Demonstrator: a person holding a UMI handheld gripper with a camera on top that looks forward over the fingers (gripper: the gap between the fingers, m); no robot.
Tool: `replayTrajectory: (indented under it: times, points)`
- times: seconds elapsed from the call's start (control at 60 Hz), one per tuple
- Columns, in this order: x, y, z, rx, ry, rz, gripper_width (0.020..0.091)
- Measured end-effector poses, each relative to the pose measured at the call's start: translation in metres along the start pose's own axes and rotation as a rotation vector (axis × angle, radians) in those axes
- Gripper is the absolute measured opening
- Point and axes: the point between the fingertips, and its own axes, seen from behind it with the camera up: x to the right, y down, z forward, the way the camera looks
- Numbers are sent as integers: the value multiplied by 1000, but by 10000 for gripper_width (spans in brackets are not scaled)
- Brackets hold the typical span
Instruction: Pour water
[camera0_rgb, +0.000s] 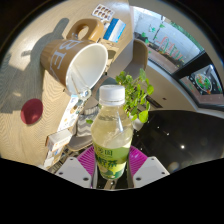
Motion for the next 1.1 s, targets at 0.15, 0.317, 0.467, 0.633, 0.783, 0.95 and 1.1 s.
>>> replayTrajectory:
  times: [0.15, 0.317, 0.467, 0.633, 0.783, 0.95, 1.1]
  points:
    - [-7, -2, -3, 6, -44, 53, 409]
    - [-8, 15, -6, 6, -55, 211, 409]
    - [-14, 26, -12, 18, -82, 340, 409]
    - [-34, 23, -26, 65, -199, 701, 413]
    - [-48, 10, -42, 159, -369, 1169, 415]
    - [-76, -4, -42, 229, -574, 1611, 414]
    - [-104, -26, -34, 295, -651, 1739, 413]
